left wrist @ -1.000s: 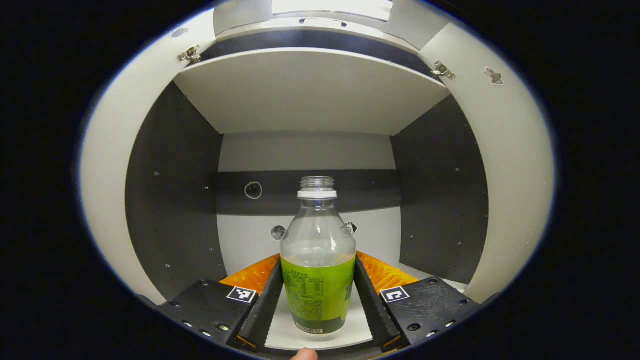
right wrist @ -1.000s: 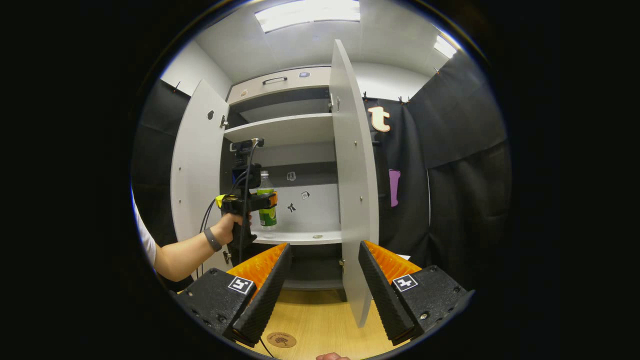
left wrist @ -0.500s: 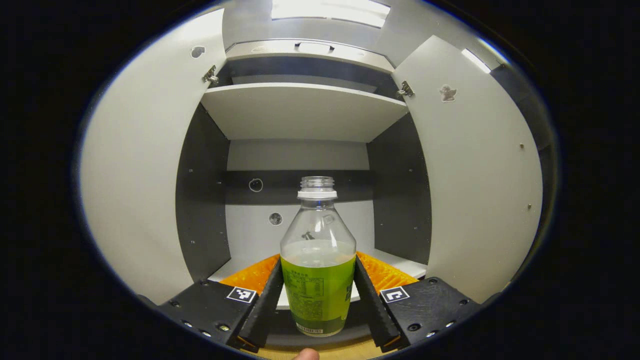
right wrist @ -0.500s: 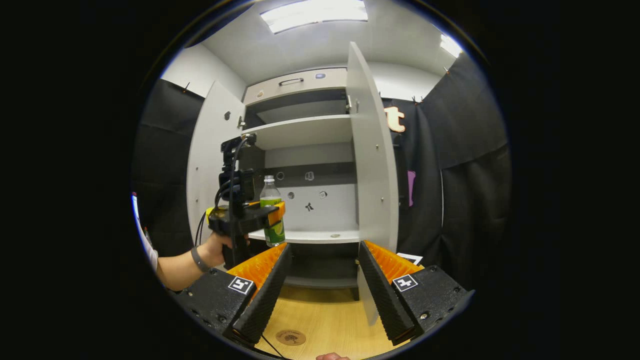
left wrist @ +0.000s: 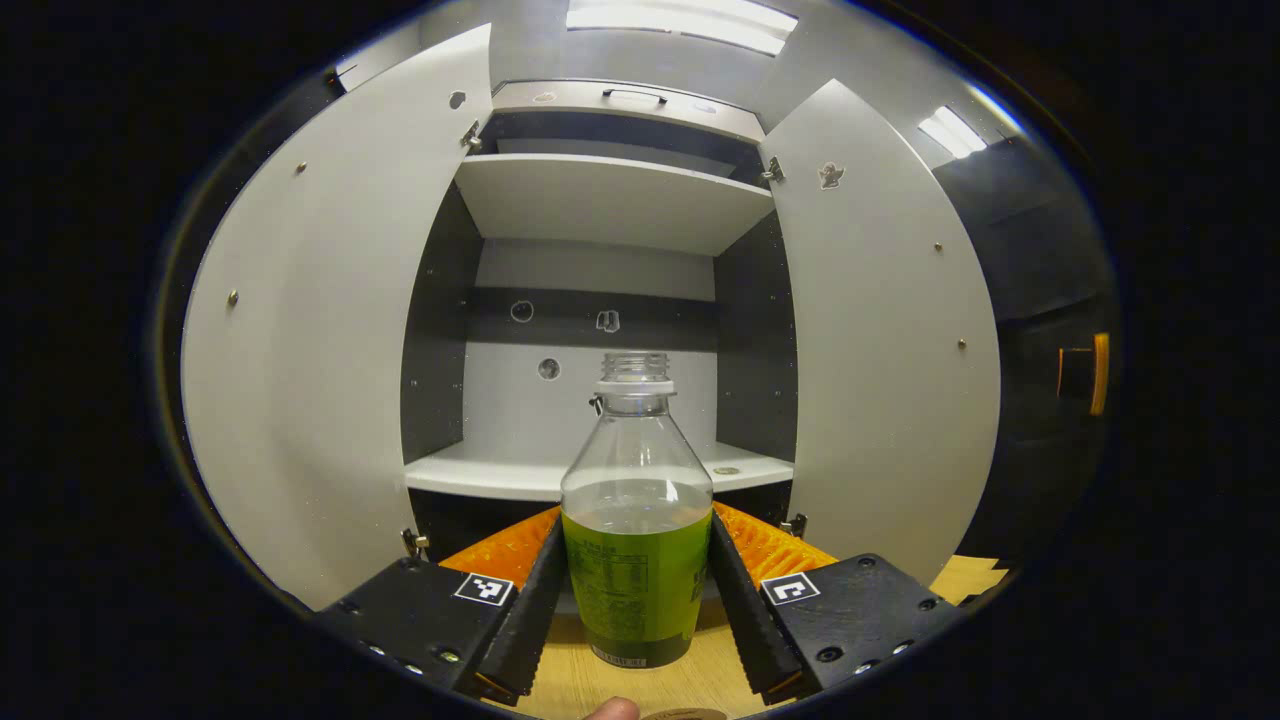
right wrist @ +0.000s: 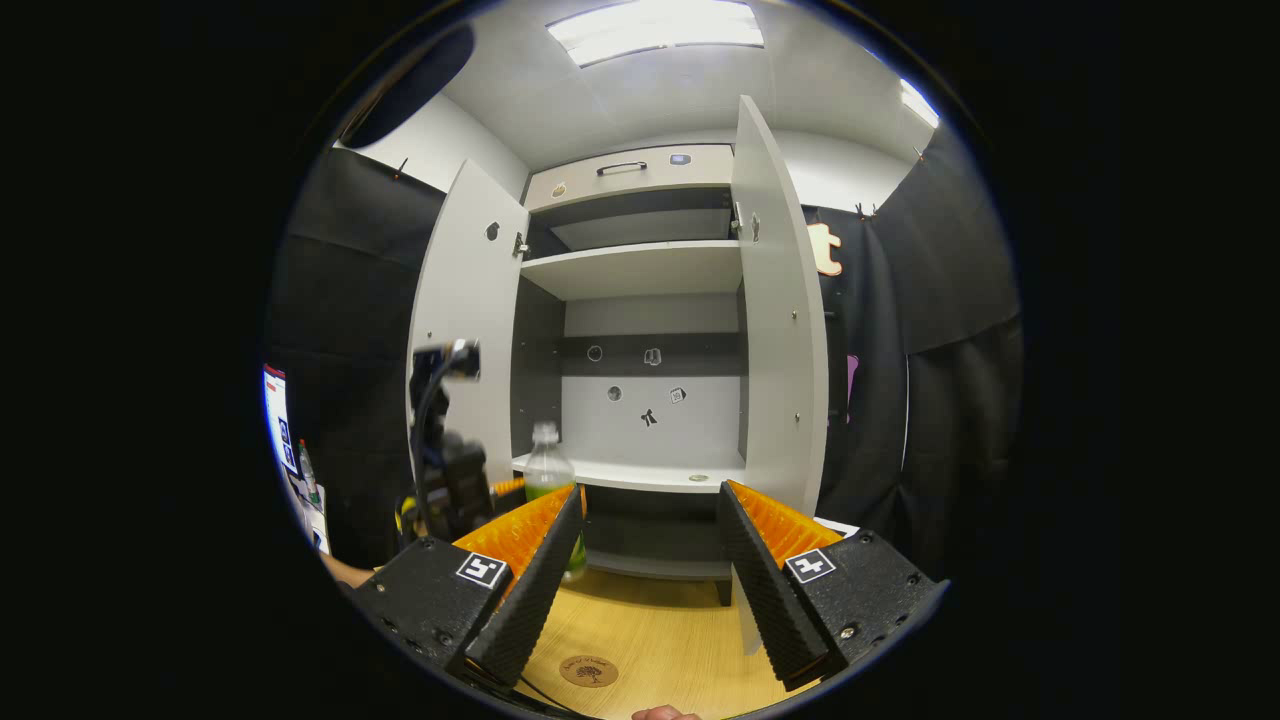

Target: Grasp the bottle in the cabinet with the left hand and place it on the coaster, then close the right door with the right hand and the left door with the left hand.

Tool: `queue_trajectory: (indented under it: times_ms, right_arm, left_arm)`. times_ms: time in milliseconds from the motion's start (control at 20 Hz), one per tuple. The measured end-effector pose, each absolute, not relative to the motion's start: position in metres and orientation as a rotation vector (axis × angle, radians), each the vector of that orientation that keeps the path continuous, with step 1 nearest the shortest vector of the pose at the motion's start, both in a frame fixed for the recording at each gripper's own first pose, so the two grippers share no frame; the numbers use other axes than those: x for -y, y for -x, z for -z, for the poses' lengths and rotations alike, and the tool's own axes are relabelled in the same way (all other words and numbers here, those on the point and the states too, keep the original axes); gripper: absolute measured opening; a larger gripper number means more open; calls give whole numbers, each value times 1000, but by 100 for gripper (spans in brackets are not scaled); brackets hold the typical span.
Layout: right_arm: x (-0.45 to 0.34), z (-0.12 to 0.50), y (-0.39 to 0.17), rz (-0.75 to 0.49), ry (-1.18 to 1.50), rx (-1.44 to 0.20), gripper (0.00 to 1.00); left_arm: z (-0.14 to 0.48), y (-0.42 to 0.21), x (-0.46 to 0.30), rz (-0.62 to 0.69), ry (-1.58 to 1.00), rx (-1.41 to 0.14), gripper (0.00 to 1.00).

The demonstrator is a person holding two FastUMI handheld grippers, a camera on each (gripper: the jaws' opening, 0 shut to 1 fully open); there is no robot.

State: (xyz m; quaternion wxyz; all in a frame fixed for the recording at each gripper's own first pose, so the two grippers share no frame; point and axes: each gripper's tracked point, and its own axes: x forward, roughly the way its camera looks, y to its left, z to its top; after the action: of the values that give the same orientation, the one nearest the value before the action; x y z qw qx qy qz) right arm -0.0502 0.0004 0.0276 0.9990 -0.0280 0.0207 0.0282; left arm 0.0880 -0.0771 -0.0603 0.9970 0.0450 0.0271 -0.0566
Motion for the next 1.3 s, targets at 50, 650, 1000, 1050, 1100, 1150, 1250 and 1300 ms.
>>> queue_trajectory:
  times_ms: [50, 650, 1000, 1050, 1100, 1150, 1250, 1300]
  right_arm:
    - [1, -30, 51, -59, 52, -43, 83]
    - [26, -36, 39, -37, 61, -82, 83]
    - [25, -25, 32, -42, 35, -118, 83]
    - [25, -24, 32, -41, 38, -121, 83]
    - [25, -23, 31, -42, 42, -122, 83]
    - [24, -23, 30, -44, 45, -122, 83]
    - [22, -21, 28, -52, 40, -126, 83]
    - [20, -19, 27, -60, 32, -130, 83]
  left_arm:
    - [73, -80, 79, 121, -90, -55, 75]
    - [234, -30, 88, 53, -128, -165, 75]
    - [267, -30, 97, 44, -139, -190, 75]
    - [268, -27, 98, 43, -147, -183, 75]
    - [265, -27, 99, 47, -159, -163, 76]
    - [267, -25, 101, 49, -170, -167, 75]
    - [267, -21, 100, 44, -182, -165, 76]
    - [267, -20, 98, 37, -177, -168, 76]
